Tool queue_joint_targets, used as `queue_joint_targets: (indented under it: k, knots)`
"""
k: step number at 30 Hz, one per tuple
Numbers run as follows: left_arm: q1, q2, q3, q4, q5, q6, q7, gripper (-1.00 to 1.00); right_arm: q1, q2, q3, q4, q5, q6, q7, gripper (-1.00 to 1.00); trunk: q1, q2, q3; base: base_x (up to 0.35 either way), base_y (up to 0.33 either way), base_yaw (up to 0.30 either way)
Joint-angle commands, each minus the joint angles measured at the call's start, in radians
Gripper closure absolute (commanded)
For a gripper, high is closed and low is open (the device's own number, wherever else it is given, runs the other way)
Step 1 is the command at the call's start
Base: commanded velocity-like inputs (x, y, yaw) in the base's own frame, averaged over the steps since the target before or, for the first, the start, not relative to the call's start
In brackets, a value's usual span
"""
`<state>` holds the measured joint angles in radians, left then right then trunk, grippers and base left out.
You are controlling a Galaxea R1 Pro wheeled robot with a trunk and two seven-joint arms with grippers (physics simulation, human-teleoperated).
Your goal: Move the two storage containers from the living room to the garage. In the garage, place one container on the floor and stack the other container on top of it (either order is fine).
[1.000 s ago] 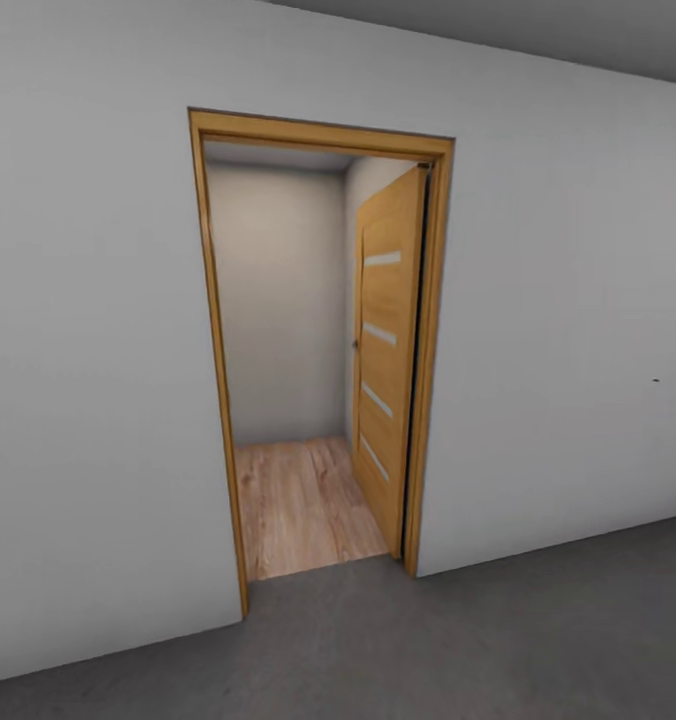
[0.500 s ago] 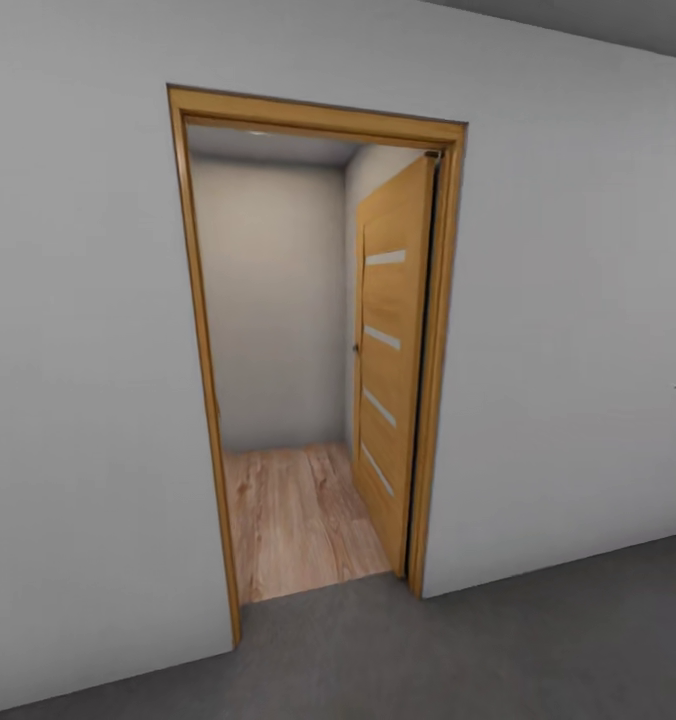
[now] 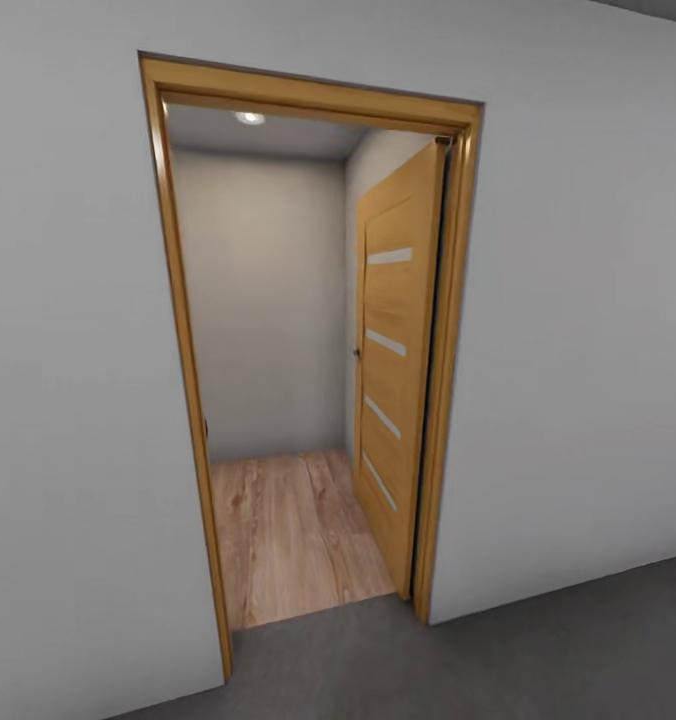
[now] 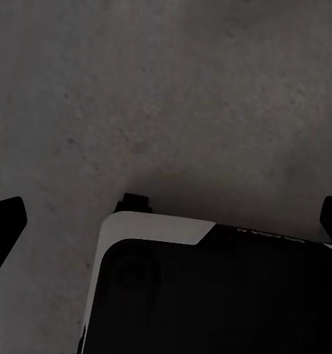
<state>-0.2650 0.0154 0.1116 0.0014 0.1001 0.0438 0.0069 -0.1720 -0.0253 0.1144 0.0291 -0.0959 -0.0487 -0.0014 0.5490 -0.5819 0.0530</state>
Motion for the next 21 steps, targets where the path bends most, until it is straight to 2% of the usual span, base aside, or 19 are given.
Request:
queue_joint_targets:
  k: [1,21]
  knots:
    - [0.0,0.0,0.003,0.0,0.01,0.004,0.001,-1.0,-0.001,0.0,0.008,0.003,-0.01,-0.005,0.0,-1.0,0.001,0.0,0.0,0.321,0.0,0.0]
    - [0.0,0.002,0.003,0.0,0.01,0.004,0.001,-1.0,-0.001,0.005,0.008,0.003,-0.008,0.0,0.001,-1.0,0.001,0.0,0.0,0.321,0.0,0.0]
